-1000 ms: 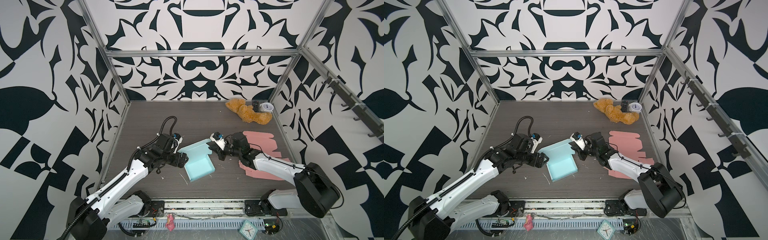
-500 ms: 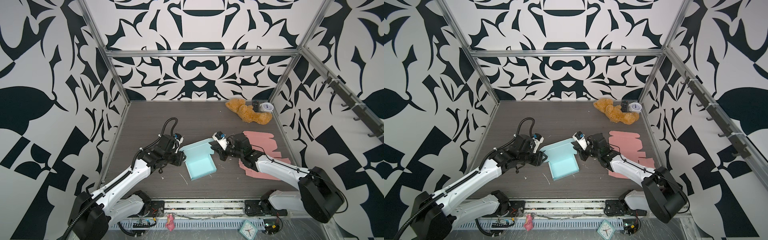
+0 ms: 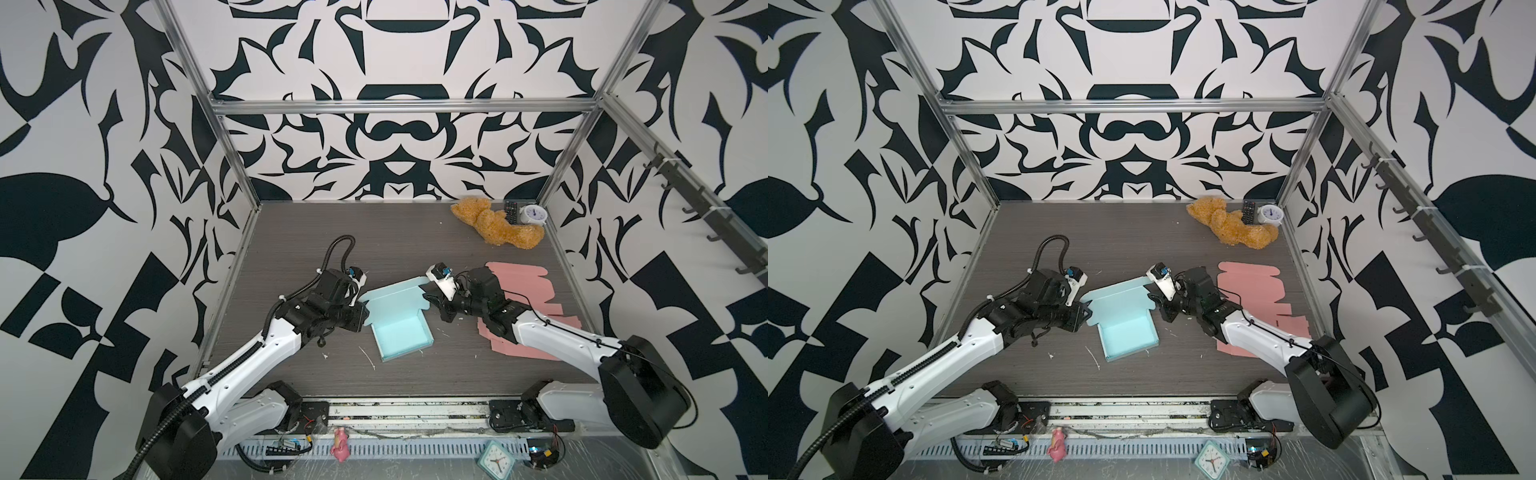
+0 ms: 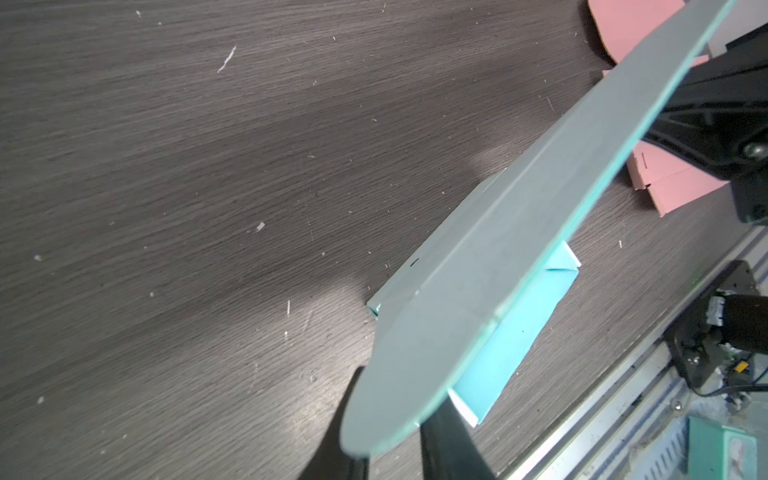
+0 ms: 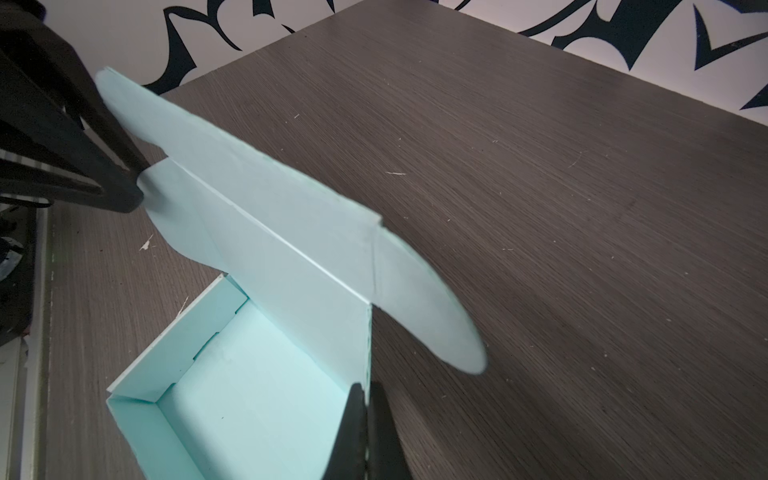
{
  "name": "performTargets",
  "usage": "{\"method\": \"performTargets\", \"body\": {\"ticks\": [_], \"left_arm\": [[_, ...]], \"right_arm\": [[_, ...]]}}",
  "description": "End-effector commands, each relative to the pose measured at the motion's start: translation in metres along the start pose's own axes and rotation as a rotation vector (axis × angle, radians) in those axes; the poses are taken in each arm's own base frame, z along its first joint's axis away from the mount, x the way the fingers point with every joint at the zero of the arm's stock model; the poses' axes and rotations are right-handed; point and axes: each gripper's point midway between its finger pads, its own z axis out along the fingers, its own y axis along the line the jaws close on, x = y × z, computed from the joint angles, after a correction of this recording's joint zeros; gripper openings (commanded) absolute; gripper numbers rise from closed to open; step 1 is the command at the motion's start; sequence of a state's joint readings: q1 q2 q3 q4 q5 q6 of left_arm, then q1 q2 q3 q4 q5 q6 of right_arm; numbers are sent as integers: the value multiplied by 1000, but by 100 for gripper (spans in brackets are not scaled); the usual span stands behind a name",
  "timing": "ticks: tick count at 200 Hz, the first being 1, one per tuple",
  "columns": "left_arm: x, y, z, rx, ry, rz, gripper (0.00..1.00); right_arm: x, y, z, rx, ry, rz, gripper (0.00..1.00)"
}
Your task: Fold the paper box
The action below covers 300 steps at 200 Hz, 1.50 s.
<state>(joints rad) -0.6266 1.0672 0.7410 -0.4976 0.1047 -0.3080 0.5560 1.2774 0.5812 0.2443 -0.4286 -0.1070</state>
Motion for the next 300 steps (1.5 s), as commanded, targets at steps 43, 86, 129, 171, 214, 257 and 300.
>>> {"method": "performTargets", "body": {"ticks": [43,86,129,171,214,257,300], "left_arm": [[4,1,0,3,12,0,17],[5,2,-1,-3,12,8,16],[0,5,-4,-26,-2,9,14],[-16,6,-3,-44,-55,4,13],[-47,4,-2,-60,-144,-13,12],[-67,8,3,-95,-200,5,12],[-73,14,15,-129,-211,24,12]], "right_arm": [[-7,13,-3,-20,0,-15,11],[-11,14,0,-21,1,10,9],[-15,17,1,0,10,0,6],[-23,16,6,92,9,11,4],[-41,0,14,190,-50,108,7],[-55,-14,29,243,-56,126,10],[-67,-14,46,217,-57,140,14]]}}
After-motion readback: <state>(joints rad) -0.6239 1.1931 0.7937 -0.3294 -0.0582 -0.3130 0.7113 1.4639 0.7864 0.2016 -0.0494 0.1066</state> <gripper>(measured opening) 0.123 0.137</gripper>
